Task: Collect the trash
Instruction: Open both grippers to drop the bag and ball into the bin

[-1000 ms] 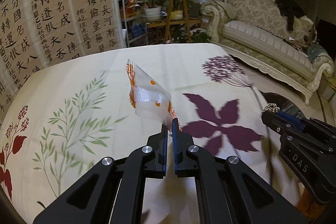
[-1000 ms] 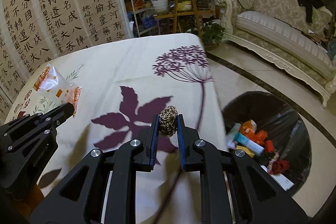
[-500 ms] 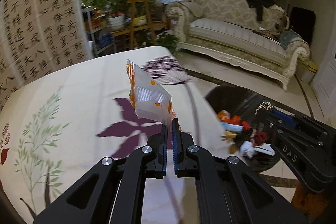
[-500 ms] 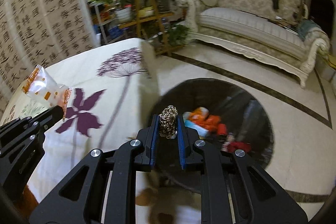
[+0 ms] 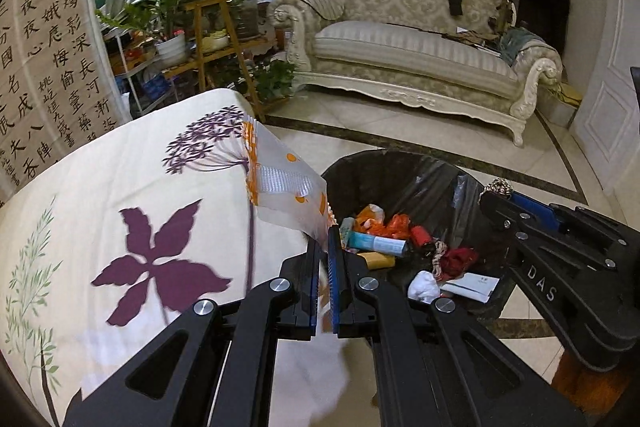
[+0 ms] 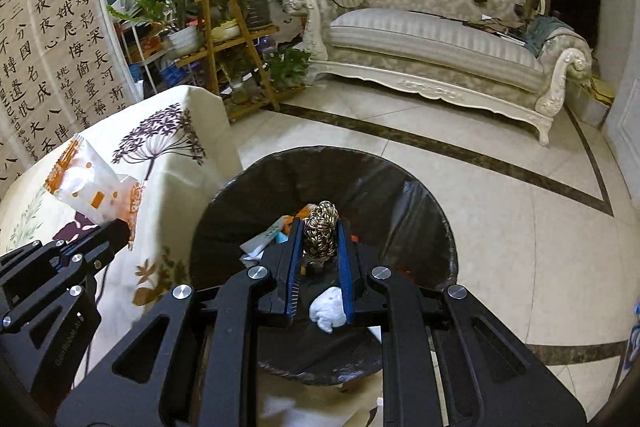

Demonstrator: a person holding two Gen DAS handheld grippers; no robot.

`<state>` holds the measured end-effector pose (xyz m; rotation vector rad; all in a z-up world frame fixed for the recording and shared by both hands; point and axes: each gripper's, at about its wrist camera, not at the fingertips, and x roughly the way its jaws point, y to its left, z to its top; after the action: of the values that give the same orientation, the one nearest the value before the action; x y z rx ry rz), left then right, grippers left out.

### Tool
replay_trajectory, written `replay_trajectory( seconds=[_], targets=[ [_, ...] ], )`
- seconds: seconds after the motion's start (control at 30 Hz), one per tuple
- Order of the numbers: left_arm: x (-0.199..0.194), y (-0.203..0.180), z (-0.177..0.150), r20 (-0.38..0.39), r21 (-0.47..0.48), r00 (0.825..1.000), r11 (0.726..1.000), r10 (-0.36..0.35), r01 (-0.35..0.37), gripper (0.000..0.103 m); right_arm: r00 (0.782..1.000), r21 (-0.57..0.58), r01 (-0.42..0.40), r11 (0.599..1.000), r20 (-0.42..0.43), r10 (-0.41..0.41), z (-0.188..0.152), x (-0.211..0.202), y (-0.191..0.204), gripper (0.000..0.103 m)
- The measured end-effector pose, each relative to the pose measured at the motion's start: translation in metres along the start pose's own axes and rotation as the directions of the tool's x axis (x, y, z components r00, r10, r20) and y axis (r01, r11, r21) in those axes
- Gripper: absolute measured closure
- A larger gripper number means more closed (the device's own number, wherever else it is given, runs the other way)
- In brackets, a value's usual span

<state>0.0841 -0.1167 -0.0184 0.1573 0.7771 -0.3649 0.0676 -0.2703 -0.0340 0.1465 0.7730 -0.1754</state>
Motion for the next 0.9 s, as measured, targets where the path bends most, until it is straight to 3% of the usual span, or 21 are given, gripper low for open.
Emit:
replay_trajectory(
  seconds=[0.43,0.5,0.57,0.9],
  targets=[
    [0.022,-0.020,0.010,-0.027,0.037,1.000,0.999,-0.004,0.005,0.094,0.999,0.043,0.027,0.999,-0.023,-0.026,0.002,0.021,-0.022,0.084],
    [0.025,-0.022,0.010,-0.035,0.036,0.999,0.999,-0.006,0.007,0.086,0.999,0.047,0.029,0.998,-0.024,-0.027,0.003,0.022,-0.024,0.078],
    [0.026,-0.022,0.009,-0.033,0.038,0.999,0.999,-0.002,0.003,0.069,0.999,0.049,0.033,0.998,-0.024,-0.032,0.004,0.022,-0.026,0.074],
    [0.025,-0.025,0.010,-0.021,0.029,1.000,1.000,0.007,-0.006,0.047,0.999,0.063,0.040,0.997,-0.022,-0.039,0.005,0.022,-0.031,0.065]
  ],
)
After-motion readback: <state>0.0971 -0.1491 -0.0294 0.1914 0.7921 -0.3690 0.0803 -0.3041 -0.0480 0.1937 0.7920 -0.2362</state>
